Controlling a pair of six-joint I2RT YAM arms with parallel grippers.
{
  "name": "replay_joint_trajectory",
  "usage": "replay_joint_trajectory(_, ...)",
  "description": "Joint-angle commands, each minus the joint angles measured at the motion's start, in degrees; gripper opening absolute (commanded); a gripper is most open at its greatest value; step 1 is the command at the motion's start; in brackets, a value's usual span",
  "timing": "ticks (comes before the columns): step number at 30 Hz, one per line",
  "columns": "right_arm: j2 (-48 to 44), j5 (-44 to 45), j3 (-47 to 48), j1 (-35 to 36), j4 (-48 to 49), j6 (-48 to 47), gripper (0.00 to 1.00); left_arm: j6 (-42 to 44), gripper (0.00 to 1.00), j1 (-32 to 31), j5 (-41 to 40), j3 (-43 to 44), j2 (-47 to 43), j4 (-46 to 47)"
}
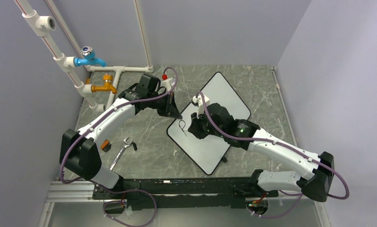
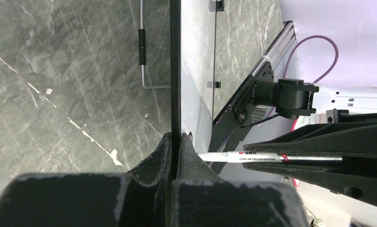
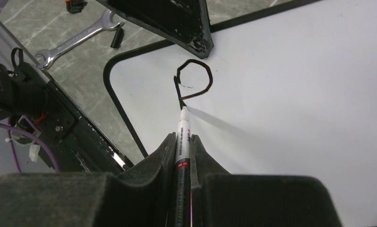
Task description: Write a sentence on the whiteboard
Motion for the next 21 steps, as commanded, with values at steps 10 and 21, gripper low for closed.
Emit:
replay_joint_trajectory(10, -0.5, 7.4, -3.0, -0.3, -2.7, 2.4, 0.00, 2.0, 0.00, -1.5, -0.1, 2.2, -2.1, 2.1)
replay_joint_trajectory(21, -4.4, 12.2, 0.3, -0.6, -7.6, 3.7, 0.00, 2.7, 0.00, -1.5, -1.2, 2.9, -2.0, 1.2)
